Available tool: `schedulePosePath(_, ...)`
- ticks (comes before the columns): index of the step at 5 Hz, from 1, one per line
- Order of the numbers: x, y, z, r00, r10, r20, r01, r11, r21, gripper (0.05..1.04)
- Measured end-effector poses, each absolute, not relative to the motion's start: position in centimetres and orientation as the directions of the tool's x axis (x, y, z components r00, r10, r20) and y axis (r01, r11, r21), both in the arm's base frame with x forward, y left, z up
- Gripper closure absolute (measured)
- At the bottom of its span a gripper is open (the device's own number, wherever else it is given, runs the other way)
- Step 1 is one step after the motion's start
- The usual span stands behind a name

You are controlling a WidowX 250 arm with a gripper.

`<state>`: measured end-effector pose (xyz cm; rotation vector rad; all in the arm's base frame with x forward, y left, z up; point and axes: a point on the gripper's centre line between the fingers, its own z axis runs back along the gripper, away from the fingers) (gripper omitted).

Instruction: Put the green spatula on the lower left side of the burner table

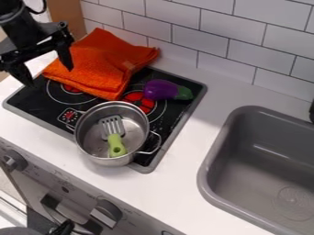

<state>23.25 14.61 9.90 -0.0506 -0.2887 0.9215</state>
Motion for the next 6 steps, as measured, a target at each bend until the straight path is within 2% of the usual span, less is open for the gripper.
schedulePosePath(1,22.0,11.2,10.5,0.555,0.821,0.133,-0.816,0.569,-0.103,0.086)
schedulePosePath(2,21.1,7.9,9.0,0.571,0.817,0.072,-0.807,0.576,-0.130,0.086)
schedulePosePath(3,21.0,6.3,6.5,0.577,0.816,0.033,-0.807,0.576,-0.127,0.086)
schedulePosePath(4,21.4,5.9,4.9,0.569,0.821,0.032,-0.813,0.568,-0.128,0.086)
schedulePosePath(6,21.8,4.8,4.1,0.553,0.833,0.024,-0.824,0.551,-0.127,0.089)
